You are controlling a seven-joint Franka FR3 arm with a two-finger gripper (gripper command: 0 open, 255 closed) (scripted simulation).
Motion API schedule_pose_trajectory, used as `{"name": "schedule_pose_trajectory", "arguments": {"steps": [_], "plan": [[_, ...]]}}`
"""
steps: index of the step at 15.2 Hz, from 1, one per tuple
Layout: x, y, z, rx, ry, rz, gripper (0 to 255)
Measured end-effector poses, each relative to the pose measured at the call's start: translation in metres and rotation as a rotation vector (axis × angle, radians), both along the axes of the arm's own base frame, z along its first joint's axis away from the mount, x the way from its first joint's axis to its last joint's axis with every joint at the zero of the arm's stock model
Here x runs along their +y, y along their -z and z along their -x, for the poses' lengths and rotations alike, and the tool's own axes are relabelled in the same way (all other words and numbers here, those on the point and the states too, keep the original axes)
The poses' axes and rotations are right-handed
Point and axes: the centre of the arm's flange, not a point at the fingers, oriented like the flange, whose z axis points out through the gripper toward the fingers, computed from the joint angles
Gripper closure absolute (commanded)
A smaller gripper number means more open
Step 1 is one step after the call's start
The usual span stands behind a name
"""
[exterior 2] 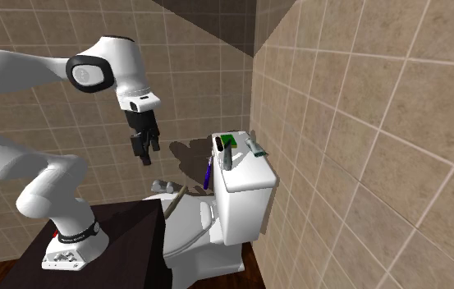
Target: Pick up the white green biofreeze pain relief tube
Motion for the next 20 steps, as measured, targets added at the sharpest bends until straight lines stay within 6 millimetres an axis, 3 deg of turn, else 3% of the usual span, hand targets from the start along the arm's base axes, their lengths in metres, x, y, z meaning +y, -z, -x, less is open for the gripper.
{"name": "schedule_pose_trajectory", "arguments": {"steps": [3, 9, 17, 20], "plan": [[0.003, -0.002, -0.016, 0.01, -0.035, -0.002, 0], [0.027, 0.007, -0.095, 0.058, -0.2, -0.012, 0], [0.082, 0.018, -0.193, 0.125, -0.432, -0.026, 0], [0.107, 0.021, -0.221, 0.151, -0.518, -0.031, 0]]}}
